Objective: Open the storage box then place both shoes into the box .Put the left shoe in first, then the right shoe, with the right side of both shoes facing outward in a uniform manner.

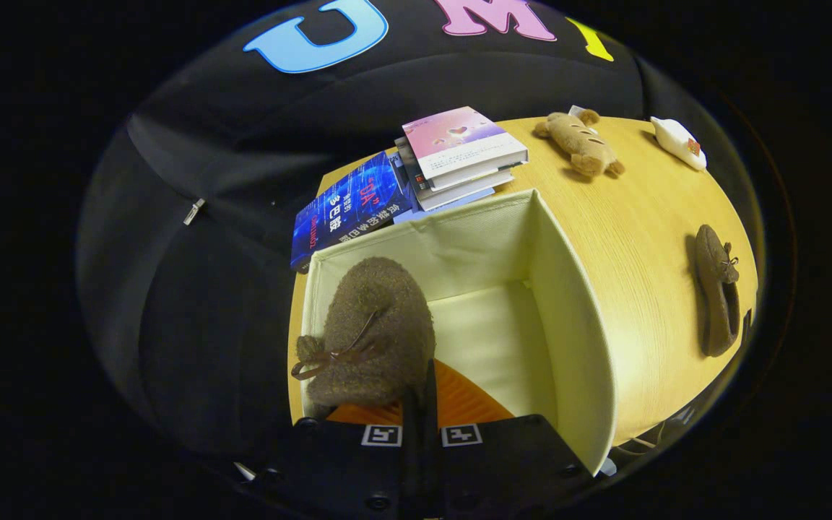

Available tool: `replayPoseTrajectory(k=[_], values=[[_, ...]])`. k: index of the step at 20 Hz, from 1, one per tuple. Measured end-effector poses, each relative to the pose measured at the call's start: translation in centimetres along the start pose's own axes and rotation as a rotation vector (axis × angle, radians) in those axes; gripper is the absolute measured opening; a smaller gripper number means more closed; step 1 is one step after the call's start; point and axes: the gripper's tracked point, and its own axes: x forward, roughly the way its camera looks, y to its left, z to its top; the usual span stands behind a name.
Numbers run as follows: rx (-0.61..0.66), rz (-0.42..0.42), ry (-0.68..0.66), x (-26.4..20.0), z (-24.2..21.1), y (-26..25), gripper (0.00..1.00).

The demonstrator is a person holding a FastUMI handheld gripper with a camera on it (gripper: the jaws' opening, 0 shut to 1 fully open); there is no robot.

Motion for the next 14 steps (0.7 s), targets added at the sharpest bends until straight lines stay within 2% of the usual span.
replayPoseTrajectory(k=[5, 7, 11, 13, 14], values=[[-0.015, -0.010, 0.013, 1.0, -0.1, 0.0, 0.05], [-0.006, 0.033, 0.035, 1.1, -0.5, 0.7, 0.09], [-0.067, 0.035, 0.079, 0.7, -2.5, 0.4, 0.47], [-0.093, 0.079, 0.095, 0.6, -2.8, 1.4, 0.66], [-0.098, 0.098, 0.100, 0.5, -3.0, 2.0, 0.80]])
